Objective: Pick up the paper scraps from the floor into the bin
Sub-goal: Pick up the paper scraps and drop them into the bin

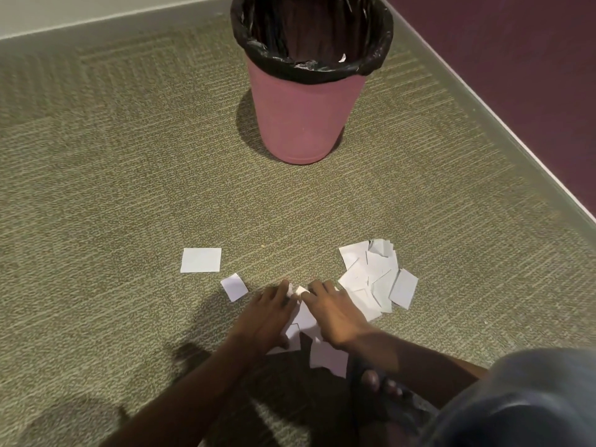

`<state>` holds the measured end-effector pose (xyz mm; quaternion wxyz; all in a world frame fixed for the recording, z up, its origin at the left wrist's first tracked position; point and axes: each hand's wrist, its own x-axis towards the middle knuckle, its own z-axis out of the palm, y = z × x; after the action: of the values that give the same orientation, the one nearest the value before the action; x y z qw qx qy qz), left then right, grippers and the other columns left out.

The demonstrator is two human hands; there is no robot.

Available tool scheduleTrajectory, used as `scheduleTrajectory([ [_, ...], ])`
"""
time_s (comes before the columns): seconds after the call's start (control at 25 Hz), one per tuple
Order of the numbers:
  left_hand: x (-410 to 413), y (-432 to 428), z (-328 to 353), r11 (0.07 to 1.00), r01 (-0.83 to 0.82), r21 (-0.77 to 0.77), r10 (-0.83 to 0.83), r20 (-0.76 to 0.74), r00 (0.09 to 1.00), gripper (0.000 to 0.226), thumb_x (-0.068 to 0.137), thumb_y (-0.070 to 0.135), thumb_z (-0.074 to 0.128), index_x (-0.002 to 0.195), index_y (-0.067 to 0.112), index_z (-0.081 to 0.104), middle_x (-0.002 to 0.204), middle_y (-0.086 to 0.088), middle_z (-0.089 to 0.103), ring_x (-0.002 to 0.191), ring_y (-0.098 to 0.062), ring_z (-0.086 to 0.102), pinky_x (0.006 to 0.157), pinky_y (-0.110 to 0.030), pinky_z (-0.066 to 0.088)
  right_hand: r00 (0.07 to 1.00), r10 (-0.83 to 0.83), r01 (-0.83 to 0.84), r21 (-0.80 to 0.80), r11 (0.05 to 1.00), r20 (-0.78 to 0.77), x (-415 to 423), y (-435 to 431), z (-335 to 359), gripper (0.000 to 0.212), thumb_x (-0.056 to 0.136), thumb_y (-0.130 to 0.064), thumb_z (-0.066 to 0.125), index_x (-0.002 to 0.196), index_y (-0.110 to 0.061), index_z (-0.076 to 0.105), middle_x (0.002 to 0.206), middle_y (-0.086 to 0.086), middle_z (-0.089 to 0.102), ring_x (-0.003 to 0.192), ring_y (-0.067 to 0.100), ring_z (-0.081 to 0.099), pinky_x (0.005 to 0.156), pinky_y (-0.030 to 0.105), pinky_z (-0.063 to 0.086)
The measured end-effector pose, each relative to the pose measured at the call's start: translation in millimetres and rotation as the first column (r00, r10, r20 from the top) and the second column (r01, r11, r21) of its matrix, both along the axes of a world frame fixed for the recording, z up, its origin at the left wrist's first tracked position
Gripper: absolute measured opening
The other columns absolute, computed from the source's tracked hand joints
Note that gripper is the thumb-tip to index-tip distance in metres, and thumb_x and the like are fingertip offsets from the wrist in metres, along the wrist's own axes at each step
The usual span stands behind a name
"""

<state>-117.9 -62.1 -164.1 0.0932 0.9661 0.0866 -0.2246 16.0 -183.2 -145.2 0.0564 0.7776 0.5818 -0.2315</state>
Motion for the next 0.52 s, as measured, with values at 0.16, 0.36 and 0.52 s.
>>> scheduleTrajectory([
  [0.16, 3, -1, 0, 1.0, -0.001, -0.022, 0.002, 0.031, 1.0, 0.092, 0.021, 0.059, 0.089, 0.097, 0.015, 0.062, 0.094, -0.01, 0.063, 0.076, -0.026, 0.062, 0.059, -0.035, 0.056, 0.997, 0.039, -0.037, 0.032, 0.999, -0.069, 14, -1, -7, 0.06, 0.068, 0.0, 0.068, 0.123, -0.011, 0.045, 0.123, 0.013, 0.046, 0.106, 0.032, 0.043, 0.075, 0.041, 0.039],
  [0.36, 3, -5, -2, 0.996, -0.017, -0.082, 0.022, 0.062, 0.998, 0.072, 0.021, 0.05, 0.092, 0.082, 0.023, 0.063, 0.098, -0.007, 0.061, 0.077, -0.025, 0.065, 0.053, -0.033, 0.056, 0.985, 0.045, -0.035, 0.06, 0.998, -0.169, 26, 6, -6, 0.061, 0.072, 0.008, 0.057, 0.13, -0.005, 0.043, 0.109, 0.017, 0.05, 0.093, 0.032, 0.045, 0.075, 0.045, 0.042],
  [0.52, -1, -5, -12, 0.988, -0.044, -0.151, 0.048, 0.023, 0.999, 0.072, 0.026, 0.044, 0.093, 0.084, 0.024, 0.056, 0.114, -0.011, 0.053, 0.079, -0.025, 0.069, 0.051, -0.03, 0.058, 0.971, 0.048, -0.038, 0.048, 0.998, -0.234, 33, 14, -6, 0.054, 0.072, 0.008, 0.053, 0.124, -0.001, 0.046, 0.103, 0.019, 0.054, 0.089, 0.034, 0.05, 0.071, 0.046, 0.043],
])
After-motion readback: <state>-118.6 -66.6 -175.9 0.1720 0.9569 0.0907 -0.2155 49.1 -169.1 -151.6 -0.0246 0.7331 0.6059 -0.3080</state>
